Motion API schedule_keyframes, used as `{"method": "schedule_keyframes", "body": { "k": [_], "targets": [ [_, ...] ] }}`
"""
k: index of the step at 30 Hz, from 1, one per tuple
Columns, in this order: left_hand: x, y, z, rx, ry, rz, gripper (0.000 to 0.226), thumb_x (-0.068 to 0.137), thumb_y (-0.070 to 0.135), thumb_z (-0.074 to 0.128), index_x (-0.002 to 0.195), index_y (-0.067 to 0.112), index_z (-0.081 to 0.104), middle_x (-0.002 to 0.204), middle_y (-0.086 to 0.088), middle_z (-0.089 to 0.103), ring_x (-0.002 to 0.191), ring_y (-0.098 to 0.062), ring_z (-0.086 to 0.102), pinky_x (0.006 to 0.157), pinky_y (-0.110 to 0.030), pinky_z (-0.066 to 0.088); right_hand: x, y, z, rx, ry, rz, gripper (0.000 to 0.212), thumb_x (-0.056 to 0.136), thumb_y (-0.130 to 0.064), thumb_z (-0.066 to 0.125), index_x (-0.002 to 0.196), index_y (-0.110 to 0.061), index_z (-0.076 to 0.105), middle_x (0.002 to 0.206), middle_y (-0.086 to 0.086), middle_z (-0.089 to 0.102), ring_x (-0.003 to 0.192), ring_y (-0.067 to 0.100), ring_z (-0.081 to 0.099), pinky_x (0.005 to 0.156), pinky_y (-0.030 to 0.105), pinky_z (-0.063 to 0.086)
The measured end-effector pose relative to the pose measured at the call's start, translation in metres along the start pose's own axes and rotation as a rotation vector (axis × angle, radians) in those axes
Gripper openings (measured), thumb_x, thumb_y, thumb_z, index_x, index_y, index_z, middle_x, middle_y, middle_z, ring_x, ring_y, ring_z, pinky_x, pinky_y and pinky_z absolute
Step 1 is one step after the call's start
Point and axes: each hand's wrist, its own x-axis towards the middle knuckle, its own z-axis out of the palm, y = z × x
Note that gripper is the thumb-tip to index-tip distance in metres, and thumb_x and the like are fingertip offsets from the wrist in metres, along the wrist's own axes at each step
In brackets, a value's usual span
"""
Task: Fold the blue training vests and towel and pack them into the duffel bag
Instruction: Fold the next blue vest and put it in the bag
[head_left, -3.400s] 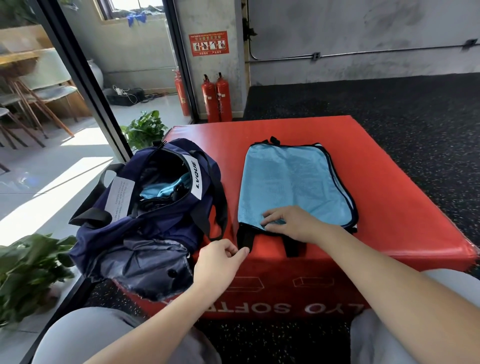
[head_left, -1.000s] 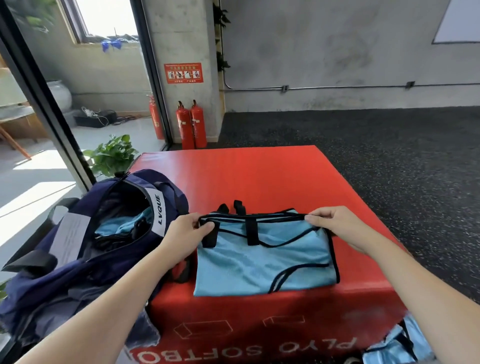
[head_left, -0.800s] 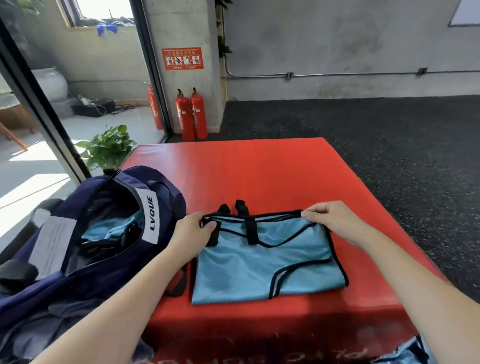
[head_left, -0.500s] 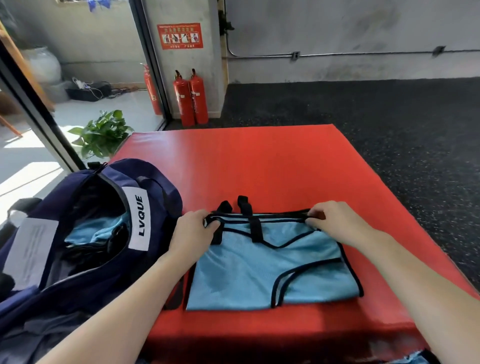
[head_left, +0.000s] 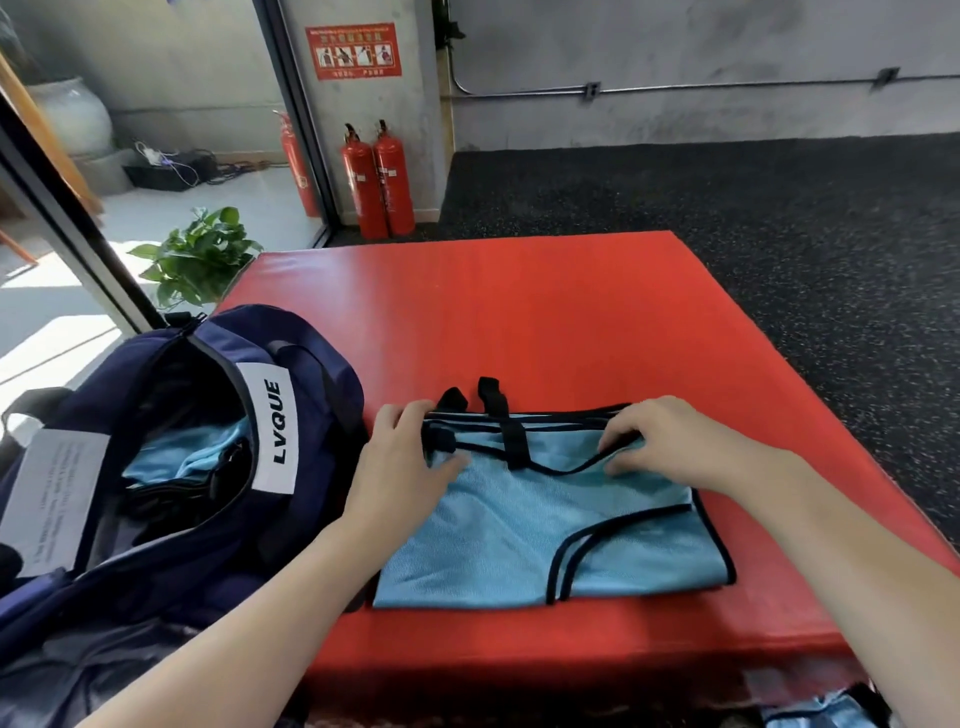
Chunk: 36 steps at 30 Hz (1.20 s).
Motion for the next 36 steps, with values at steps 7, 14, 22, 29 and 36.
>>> {"method": "schedule_keyframes", "body": {
  "k": [7,14,22,29,36],
  "targets": [
    [0.007,0.011,-0.004,-0.231,0.121,0.037,0.034,0.090,0.020,0.074,0.122,0.020,0.062,0.110,0.009,0.055,0.084,0.006,0.059,0.073,-0.002,0.042,-0.005,0.005,-0.011,0.285,0.239,0.066,0.013,0.081,-0.044,0.081,0.078,-0.032,0.075,0.070,-0.017,0.069,0.065,-0.001,0.058,0.058,0.014,0.039],
    [0.021,0.009,0.010,-0.095,0.060,0.049,0.015,0.095,0.026,0.067,0.106,0.025,0.058,0.111,0.011,0.052,0.097,-0.009,0.059,0.077,-0.024,0.048,0.005,0.017,0.004,0.139,0.273,0.212,0.014,0.086,-0.050,0.074,0.080,-0.037,0.071,0.084,-0.018,0.069,0.086,0.006,0.063,0.077,0.036,0.053],
    [0.038,-0.006,0.019,0.167,0.078,0.094,0.010,0.095,0.027,0.065,0.096,0.023,0.075,0.104,0.007,0.063,0.096,-0.021,0.057,0.085,-0.045,0.048,0.010,-0.016,0.005,-0.196,0.330,0.099,0.017,0.094,-0.047,0.063,0.102,-0.033,0.066,0.099,-0.012,0.063,0.100,0.015,0.058,0.088,0.039,0.042],
    [0.050,-0.007,0.017,0.145,-0.033,0.120,0.012,0.098,0.024,0.062,0.106,0.021,0.071,0.102,0.008,0.054,0.100,-0.020,0.051,0.088,-0.041,0.046,0.025,-0.076,0.032,-0.001,0.028,0.073,0.028,0.098,-0.021,0.049,0.117,-0.027,0.069,0.113,-0.003,0.068,0.103,0.022,0.059,0.091,0.038,0.043],
    [0.058,-0.015,0.014,0.037,-0.105,0.075,0.020,0.099,0.009,0.057,0.106,0.019,0.073,0.103,0.002,0.058,0.100,-0.019,0.054,0.078,-0.025,0.038,0.044,-0.075,0.023,0.472,0.096,0.043,0.050,0.096,-0.002,0.042,0.133,-0.031,0.060,0.106,-0.010,0.066,0.060,-0.003,0.053,0.053,0.014,0.038]
  ]
}}
